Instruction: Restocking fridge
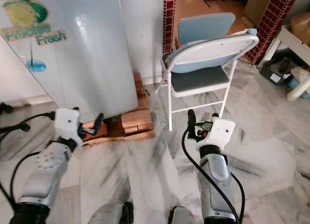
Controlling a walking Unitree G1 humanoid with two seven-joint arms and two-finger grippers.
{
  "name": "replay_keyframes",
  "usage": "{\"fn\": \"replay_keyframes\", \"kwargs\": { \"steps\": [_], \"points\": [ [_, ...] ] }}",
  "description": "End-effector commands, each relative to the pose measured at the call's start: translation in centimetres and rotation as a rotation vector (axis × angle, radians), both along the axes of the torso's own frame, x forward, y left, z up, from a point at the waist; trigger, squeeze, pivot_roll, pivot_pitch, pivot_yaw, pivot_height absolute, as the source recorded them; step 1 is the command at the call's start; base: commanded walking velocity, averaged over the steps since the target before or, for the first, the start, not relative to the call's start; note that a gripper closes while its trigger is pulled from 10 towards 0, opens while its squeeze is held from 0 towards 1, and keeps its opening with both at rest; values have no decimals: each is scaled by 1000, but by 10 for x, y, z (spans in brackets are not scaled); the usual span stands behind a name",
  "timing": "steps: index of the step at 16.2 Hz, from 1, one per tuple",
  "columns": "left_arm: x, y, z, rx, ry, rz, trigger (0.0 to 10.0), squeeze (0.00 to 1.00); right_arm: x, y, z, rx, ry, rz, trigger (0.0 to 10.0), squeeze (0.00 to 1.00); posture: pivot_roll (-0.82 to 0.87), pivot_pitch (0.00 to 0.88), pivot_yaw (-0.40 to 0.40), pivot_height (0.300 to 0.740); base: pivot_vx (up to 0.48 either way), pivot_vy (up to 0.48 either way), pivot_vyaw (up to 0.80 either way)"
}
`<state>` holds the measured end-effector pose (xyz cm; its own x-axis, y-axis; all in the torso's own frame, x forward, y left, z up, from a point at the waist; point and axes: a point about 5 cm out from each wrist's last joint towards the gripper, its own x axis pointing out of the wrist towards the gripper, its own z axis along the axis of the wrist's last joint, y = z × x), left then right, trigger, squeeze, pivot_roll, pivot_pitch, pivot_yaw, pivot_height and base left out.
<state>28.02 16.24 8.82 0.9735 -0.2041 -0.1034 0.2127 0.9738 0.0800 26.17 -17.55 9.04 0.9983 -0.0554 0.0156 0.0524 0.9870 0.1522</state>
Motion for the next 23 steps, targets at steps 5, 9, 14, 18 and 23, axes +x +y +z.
{"fn": "replay_keyframes", "kwargs": {
  "steps": [5,9,14,18,23],
  "points": [
    [-2,-7,-2,-22,8,-19,10000,0,3,1,-3,-27,9,8,10000,0,46,118,37,740,0,249,-800],
    [-4,-2,-5,-24,19,4,10000,0,4,5,-3,-34,6,28,10000,0,43,117,30,740,0,445,-713],
    [-10,10,-14,-24,63,48,10000,0,0,-1,-8,-49,16,25,10000,0,40,98,14,740,-127,407,-80],
    [-13,12,-16,-33,70,53,10000,0,5,-3,-8,-70,21,34,10000,0,54,85,0,740,-328,353,0],
    [-35,26,-24,-6,99,98,10000,0,-23,-18,-10,-118,38,28,10000,0,55,94,-2,740,-330,352,0]
  ]
}}
